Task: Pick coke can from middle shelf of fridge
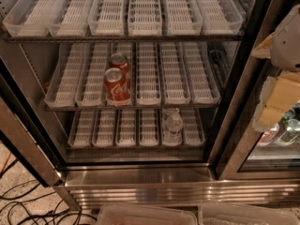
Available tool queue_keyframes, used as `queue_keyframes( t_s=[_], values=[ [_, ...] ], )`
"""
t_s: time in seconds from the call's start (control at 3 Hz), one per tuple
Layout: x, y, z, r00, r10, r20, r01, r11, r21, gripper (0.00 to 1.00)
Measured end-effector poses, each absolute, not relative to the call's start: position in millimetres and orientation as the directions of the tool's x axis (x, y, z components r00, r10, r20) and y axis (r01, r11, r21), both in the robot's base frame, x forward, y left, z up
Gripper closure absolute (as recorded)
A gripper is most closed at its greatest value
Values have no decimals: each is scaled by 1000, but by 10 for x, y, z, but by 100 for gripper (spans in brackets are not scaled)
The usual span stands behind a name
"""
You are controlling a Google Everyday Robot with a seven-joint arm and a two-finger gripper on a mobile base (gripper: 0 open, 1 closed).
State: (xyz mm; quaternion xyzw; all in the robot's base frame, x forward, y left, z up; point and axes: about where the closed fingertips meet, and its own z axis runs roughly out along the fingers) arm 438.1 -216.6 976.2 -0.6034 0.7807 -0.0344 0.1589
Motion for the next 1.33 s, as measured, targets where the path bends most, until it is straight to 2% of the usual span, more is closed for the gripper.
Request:
queue_keyframes(
  t_s=[0.33,0.67,1.0,1.33],
  values=[
    [4378,-2153,9779,-215,-955,-204,-931,263,-252,0],
    [4441,-2179,9609,-239,-962,-135,-938,264,-224,0],
    [4516,-2186,9185,-241,-967,-80,-953,251,-168,0],
    [4532,-2143,8625,-196,-977,-78,-973,204,-109,0]
  ],
)
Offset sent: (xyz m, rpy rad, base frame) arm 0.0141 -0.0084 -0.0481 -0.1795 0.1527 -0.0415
